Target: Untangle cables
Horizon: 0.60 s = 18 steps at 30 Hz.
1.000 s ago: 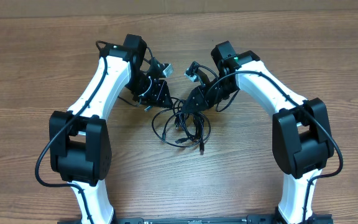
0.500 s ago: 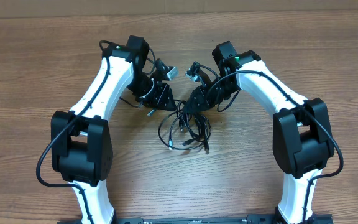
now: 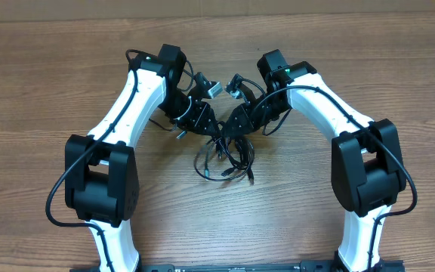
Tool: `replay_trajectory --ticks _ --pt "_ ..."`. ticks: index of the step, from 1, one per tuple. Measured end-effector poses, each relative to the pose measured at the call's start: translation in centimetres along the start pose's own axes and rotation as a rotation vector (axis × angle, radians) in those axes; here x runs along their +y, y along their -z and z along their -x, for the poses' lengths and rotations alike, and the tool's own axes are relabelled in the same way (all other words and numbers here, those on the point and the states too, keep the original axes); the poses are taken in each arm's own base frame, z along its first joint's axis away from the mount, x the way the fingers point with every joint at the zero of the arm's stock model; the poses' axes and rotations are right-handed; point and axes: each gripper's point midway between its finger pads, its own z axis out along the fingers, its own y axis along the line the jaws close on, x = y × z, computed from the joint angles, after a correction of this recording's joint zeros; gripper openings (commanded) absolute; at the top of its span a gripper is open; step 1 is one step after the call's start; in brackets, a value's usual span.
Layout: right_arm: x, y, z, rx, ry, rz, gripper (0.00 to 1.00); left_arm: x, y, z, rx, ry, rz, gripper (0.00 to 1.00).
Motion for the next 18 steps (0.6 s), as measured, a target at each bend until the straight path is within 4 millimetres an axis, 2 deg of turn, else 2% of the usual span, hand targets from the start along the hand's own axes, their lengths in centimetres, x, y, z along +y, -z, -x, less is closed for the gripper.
replay_trajectory --ticks 9,12,17,18 --pt "0.05 0.00 0.00 0.000 -0.001 0.003 0.04 0.14 0.01 0.74 -0.028 -0.022 0.004 0.16" --pt "0.06 0.00 -0.01 0.000 -0.001 0.003 0.04 0.24 -0.01 0.71 -0.026 -0.022 0.011 0.04" --pt "0.01 0.01 -0.04 0.001 -0.005 0.001 0.05 0.15 -0.21 0.58 -0.016 -0.027 0.020 0.04" --pt "-0.01 0.01 -0.05 0.002 -0.005 0.000 0.09 0.20 -0.25 0.62 -0.015 -0.029 0.026 0.04"
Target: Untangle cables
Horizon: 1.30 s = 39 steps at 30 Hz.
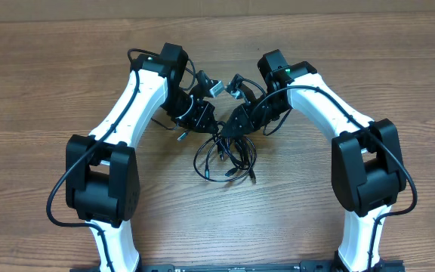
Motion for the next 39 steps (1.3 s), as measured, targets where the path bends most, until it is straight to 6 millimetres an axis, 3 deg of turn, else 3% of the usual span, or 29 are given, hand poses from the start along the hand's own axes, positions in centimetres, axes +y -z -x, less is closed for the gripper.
replay_trajectory --ticks 5,16,22,29,36,39 --pt "0.0 0.0 0.0 -0.001 -0.005 -0.001 0.23 0.4 -0.5 0.3 -0.008 0.023 0.029 0.04" --pt "-0.3 0.3 0.2 -0.014 -0.003 -0.004 0.25 1.0 -1.3 0.3 -0.017 0.112 0.041 0.04" --pt "-1.7 0.9 0.9 -0.041 0.016 -0.053 0.27 1.6 -1.3 2.0 -0.080 0.038 0.064 0.04" --pt "-3.2 1.2 1.1 -0.045 -0.022 -0.137 0.29 2.0 -1.2 2.2 -0.088 0.011 0.089 0.04" --pt "-3.9 1.3 1.6 -0.063 -0.024 -0.172 0.28 2.2 -1.2 1.9 -0.077 0.019 0.100 0.04" --pt "-4.0 1.3 1.6 -0.062 -0.025 -0.178 0.20 2.2 -1.2 1.9 -0.077 0.019 0.100 0.04"
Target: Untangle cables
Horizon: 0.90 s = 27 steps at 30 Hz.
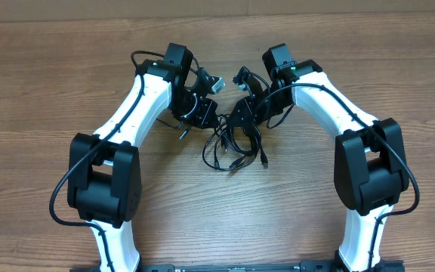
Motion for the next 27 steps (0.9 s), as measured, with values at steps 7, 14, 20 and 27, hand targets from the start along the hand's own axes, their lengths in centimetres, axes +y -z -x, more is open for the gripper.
replay_trajectory --ticks 7,14,20,27 --pt "-0.1 0.0 -0.1 0.004 -0.009 -0.004 0.09 0.0 0.0 0.0 0.000 0.000 0.000 0.04" --pt "-0.1 0.0 -0.5 0.019 -0.021 -0.009 0.19 0.0 0.0 0.0 0.000 0.000 0.000 0.04" --pt "-0.3 -0.3 -0.8 0.036 -0.013 -0.045 0.21 0.0 0.0 0.0 -0.001 0.000 -0.002 0.04" --pt "0.2 -1.4 -0.6 0.048 0.037 -0.084 0.11 -0.2 0.0 -0.1 0.004 0.009 -0.012 0.04"
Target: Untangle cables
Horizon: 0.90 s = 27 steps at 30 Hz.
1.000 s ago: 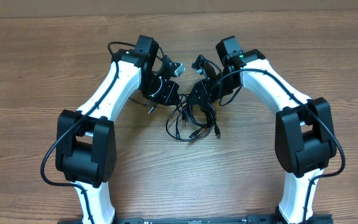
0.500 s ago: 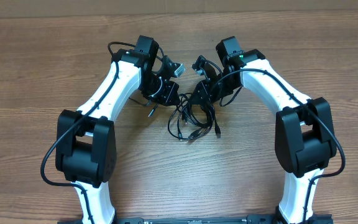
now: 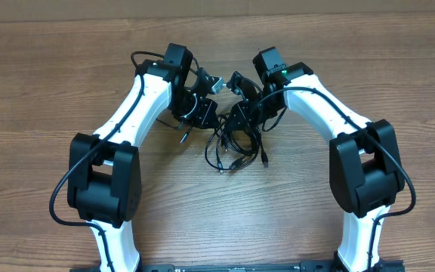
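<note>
A tangle of thin black cables (image 3: pixel 235 149) lies on the wooden table (image 3: pixel 51 91) between the two arms, its loops spread toward the near side. My left gripper (image 3: pixel 213 125) and my right gripper (image 3: pixel 228 128) meet close together at the tangle's far edge, each apparently shut on a strand. The fingers are black against black cable, so the grip itself is hard to make out. One loose cable end with a small plug (image 3: pixel 182 138) sticks out to the left under the left gripper.
The two white and black arms (image 3: pixel 138 91) reach inward from both sides, their bases (image 3: pixel 100 185) at the near edge. The arms' own black wiring (image 3: pixel 136 57) loops around the wrists near the tangle.
My right gripper has moved slightly left, closer to the left gripper. The left arm and the cable tangle stay about where they were.
At first both grippers were at the far edge of the tangle, which lay nearer the front. Then the left gripper was slightly further back. Later both grippers and the tangle were further back and right. Now the grippers are closer together.
</note>
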Tool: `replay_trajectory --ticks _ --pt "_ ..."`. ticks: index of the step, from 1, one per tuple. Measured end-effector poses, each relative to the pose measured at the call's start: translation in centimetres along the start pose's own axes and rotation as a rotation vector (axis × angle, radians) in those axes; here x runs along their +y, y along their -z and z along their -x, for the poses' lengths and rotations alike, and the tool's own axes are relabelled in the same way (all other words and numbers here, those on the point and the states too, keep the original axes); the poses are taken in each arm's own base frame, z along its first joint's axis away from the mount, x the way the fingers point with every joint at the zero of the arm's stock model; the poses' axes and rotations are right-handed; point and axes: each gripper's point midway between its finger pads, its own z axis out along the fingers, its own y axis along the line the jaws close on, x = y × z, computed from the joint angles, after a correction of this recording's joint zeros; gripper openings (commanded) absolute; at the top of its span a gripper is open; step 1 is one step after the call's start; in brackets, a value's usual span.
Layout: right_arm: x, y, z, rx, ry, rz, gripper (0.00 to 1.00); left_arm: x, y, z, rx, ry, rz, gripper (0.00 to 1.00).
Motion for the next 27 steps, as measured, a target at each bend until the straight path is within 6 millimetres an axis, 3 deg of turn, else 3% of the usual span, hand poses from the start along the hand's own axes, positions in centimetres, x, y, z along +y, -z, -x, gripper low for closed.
replay_trajectory --ticks 4,7,20,27 --pt "-0.25 -0.06 0.03 0.002 0.011 -0.022 0.06 0.08 0.02 -0.06 0.001 0.004 0.000 0.04" --pt "-0.31 -0.02 0.04 0.001 0.012 -0.027 0.16 0.09 0.01 -0.02 0.000 0.004 0.001 0.04" --pt "-0.67 0.00 0.67 -0.022 0.031 -0.046 0.15 0.11 0.01 -0.08 0.002 0.007 0.002 0.04" --pt "-0.77 0.02 0.97 -0.033 0.038 -0.052 0.19 0.12 0.01 -0.11 0.003 0.008 0.003 0.04"
